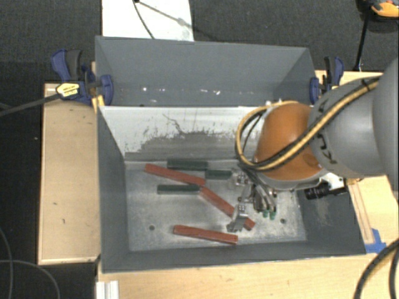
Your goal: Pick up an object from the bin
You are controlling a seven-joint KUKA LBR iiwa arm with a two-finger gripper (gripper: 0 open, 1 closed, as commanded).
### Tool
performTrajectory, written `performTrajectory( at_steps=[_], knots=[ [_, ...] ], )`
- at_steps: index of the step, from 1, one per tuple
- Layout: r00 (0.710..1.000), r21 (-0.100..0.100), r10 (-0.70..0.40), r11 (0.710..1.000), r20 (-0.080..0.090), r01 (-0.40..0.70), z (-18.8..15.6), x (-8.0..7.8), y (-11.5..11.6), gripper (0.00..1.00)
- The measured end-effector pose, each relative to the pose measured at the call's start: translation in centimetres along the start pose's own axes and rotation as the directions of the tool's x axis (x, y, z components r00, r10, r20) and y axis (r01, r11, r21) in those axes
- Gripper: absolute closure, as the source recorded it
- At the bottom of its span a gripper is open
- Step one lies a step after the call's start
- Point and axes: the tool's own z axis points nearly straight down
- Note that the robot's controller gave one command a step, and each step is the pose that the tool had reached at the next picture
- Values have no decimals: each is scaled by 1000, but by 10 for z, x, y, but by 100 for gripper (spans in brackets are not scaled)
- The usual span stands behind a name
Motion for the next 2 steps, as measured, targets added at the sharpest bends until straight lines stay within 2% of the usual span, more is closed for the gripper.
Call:
performTrajectory(
  at_steps=[1,2],
  knots=[
    [1000,-2,9,1000,7,-9,-28,3,8,0],
    [989,-3,149,989,9,-149,6,4,10,0]
  ],
)
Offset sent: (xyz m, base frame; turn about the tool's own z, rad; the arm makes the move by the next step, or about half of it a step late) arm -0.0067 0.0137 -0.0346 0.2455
